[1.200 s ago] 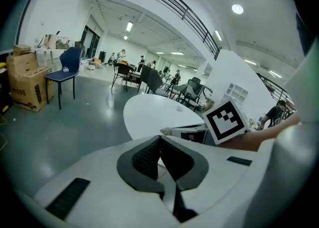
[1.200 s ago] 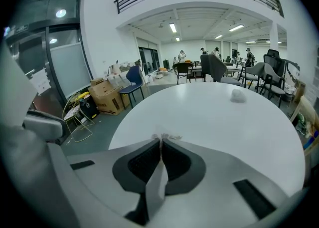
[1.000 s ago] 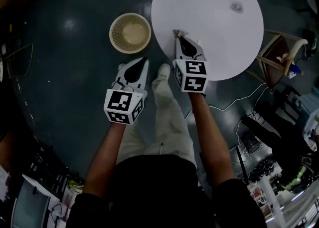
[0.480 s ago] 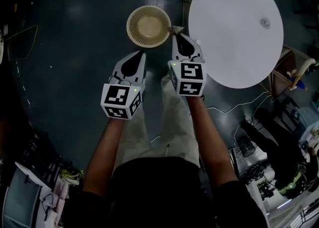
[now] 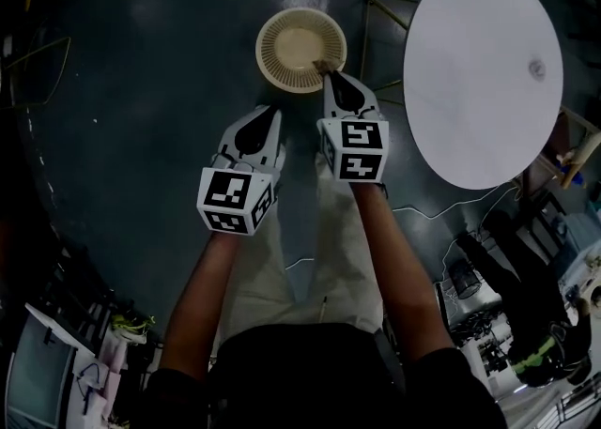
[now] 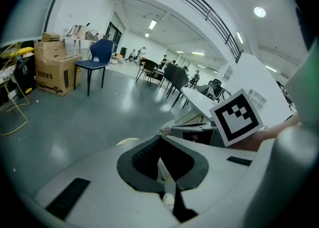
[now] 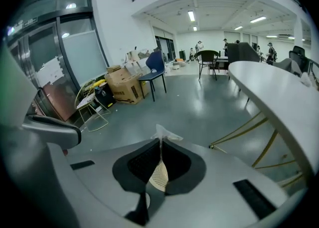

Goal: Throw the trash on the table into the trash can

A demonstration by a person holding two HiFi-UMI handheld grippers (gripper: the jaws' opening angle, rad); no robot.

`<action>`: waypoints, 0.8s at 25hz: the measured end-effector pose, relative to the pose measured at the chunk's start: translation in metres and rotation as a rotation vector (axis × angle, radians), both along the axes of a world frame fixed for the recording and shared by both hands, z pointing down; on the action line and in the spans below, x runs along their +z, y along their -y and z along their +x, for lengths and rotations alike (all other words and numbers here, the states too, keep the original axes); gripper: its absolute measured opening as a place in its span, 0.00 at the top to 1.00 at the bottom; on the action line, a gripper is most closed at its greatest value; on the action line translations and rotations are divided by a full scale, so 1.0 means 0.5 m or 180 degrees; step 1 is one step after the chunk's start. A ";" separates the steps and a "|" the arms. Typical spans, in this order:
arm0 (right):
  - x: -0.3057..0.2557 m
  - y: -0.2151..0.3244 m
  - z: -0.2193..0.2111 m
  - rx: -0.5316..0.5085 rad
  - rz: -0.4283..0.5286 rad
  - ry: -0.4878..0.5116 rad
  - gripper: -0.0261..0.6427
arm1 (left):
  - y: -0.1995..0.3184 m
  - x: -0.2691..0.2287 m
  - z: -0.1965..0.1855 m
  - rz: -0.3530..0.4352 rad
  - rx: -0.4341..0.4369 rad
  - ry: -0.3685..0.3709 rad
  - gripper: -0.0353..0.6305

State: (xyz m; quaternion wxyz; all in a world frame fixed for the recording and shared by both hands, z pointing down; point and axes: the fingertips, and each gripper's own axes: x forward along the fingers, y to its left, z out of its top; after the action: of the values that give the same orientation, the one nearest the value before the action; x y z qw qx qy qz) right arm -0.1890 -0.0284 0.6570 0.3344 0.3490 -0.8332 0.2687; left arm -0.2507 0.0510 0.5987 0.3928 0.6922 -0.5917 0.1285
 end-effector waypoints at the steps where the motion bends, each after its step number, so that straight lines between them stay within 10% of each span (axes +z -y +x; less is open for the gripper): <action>1: 0.023 -0.003 -0.006 -0.0016 -0.0031 -0.0008 0.92 | -0.002 0.021 -0.005 -0.0014 0.0005 -0.0014 0.94; 20: 0.428 -0.012 -0.076 -0.0096 -0.0315 -0.0193 0.92 | 0.001 0.406 -0.075 -0.0153 0.0268 0.0098 0.94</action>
State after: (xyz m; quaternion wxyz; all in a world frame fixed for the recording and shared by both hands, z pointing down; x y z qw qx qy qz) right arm -0.2268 -0.0224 0.8712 0.3803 0.3274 -0.8136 0.2938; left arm -0.2880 0.0505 0.8017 0.3944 0.7048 -0.5648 0.1697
